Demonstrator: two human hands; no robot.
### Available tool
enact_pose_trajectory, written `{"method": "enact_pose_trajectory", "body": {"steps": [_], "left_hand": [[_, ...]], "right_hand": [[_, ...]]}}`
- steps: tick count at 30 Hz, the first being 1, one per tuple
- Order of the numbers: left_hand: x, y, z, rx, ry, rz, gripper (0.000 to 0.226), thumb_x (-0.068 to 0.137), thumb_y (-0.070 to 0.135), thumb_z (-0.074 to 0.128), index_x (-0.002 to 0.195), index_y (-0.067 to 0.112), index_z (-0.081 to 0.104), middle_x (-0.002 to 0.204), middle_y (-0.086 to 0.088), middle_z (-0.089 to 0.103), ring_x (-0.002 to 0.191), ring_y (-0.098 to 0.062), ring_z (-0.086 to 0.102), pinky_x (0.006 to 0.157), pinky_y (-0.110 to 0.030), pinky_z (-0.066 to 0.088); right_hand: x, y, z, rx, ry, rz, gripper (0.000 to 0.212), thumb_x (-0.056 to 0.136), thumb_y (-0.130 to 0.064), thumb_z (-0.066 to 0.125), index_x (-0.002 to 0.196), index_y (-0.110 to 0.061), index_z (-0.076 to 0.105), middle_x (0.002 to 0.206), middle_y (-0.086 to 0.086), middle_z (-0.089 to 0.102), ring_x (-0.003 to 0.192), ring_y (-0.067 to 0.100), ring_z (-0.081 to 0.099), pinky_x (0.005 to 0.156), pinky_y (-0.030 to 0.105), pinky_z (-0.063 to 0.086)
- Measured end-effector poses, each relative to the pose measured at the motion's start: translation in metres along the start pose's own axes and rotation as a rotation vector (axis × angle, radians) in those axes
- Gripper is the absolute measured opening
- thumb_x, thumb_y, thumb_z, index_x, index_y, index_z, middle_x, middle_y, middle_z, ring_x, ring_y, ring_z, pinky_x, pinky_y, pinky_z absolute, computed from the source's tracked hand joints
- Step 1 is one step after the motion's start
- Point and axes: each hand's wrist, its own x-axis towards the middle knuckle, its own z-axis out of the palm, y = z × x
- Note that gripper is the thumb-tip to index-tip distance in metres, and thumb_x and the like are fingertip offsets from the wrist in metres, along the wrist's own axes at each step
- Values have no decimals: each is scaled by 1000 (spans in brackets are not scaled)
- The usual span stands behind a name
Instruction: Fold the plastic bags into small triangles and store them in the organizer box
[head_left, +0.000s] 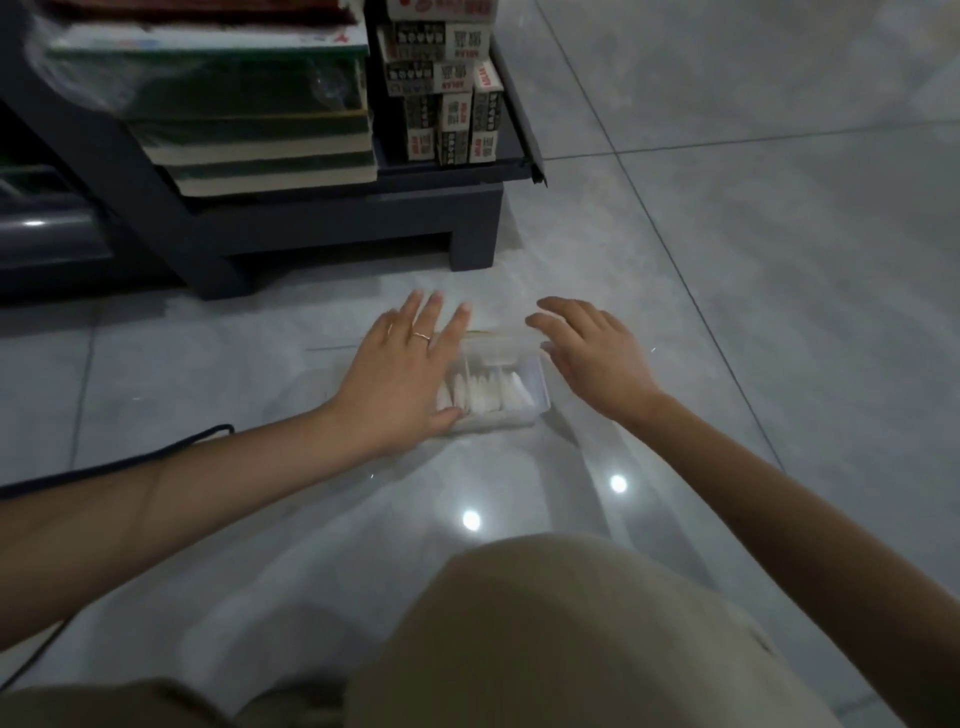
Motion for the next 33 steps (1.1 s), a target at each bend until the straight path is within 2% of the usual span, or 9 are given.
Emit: {"method": "enact_pose_trajectory", "body": {"steps": [3,6,10,17,21,24,28,30,33], "left_hand": [[-11,3,10,-17,-264,53,80,98,57,28,153,14,-10,162,-12,-6,149,-30,2,119,-44,12],[-18,2,19,7,-357,94,65,103,45,22,153,21,-10,161,-8,-14,149,-29,-5,118,-54,8],[-14,-14,23,-43,-394,69,63,105,27,28,150,37,-16,160,-5,-21,148,-23,-15,112,-63,2],[-10,-18,17,20,-396,55,70,102,12,33,151,39,-10,162,-4,-12,149,-23,-6,113,-61,10],[-11,-16,28,27,-320,-1,70,103,15,34,151,38,-12,162,-6,-11,148,-24,0,113,-61,11],[-2,-30,33,13,-277,-84,68,104,19,36,151,38,-10,163,-5,-7,148,-23,4,113,-59,15],[4,-70,33,-45,-230,-182,62,104,16,34,154,33,1,163,-4,2,149,-22,8,114,-53,18],[2,-88,34,-83,-199,-215,59,103,15,35,154,29,9,162,-5,9,148,-22,12,114,-49,18],[1,-112,38,-169,-158,-223,61,101,9,40,154,27,16,161,-4,14,148,-22,12,115,-46,14]], "right_hand": [[-28,-6,-1,-70,-221,-101,54,81,-14,48,134,-13,49,140,11,52,120,31,55,93,39,46],[-44,-16,-3,-56,-375,-87,64,82,-30,38,142,-11,44,147,12,45,129,30,49,98,38,45],[-31,-32,1,16,-283,29,49,95,-40,36,124,-10,60,138,12,55,125,30,54,100,37,40],[-12,-41,12,9,-219,-56,13,78,-17,70,87,-8,67,118,23,66,100,39,68,79,43,55],[-3,-39,13,17,-310,-67,34,61,0,85,89,-7,67,120,21,65,99,37,68,76,40,56],[31,-45,12,-6,-362,-57,41,59,8,82,94,-6,67,123,19,64,101,35,68,76,37,56],[87,-68,11,-84,-529,-44,51,88,5,48,137,-9,43,157,16,26,137,30,38,103,37,35],[109,-79,9,-132,-564,-47,52,88,4,46,138,-10,41,156,15,27,133,32,42,98,37,36],[129,-86,15,-169,-562,-101,43,88,3,46,129,-10,46,137,15,46,110,34,57,75,35,36]]}}
